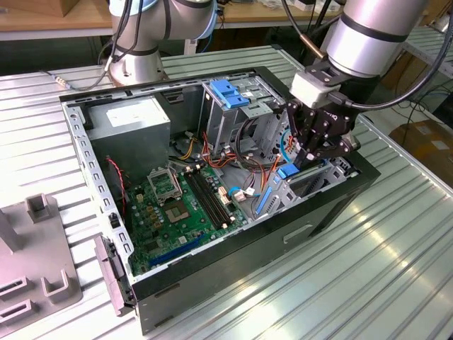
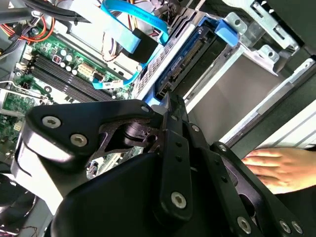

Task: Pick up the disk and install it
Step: 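Insert the first disk wire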

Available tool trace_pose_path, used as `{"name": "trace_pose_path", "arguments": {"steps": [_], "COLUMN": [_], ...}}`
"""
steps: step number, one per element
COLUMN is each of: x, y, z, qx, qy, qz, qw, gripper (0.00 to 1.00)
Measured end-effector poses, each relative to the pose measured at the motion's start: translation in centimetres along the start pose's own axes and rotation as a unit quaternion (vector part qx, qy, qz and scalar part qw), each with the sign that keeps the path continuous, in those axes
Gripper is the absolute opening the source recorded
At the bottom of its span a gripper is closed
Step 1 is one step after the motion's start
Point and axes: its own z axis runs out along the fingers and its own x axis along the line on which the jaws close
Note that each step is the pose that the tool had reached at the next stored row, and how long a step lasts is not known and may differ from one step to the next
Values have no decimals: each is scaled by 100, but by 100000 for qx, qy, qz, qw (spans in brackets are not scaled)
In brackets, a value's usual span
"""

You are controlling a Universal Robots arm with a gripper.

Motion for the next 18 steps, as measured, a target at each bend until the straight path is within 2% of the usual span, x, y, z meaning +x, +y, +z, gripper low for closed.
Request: {"name": "trace_pose_path", "arguments": {"steps": [2, 6, 8, 10, 13, 16, 18], "x": [2, 8, 11, 15, 22, 22, 22], "y": [-12, -64, -100, -151, -260, -262, -262], "z": [-22, -61, -62, -58, -42, -42, -44], "qx": [-206, -1033, -1282, -1348, -1340, -1089, -1054], "qy": [-16, 86, 104, 100, 92, 116, 102], "qz": [-92, -165, -179, -180, -201, -519, -794], "qw": [100000, 99994, 99992, 99991, 99991, 99993, 99991], "gripper": [11, 11, 11, 11, 11, 11, 11]}}
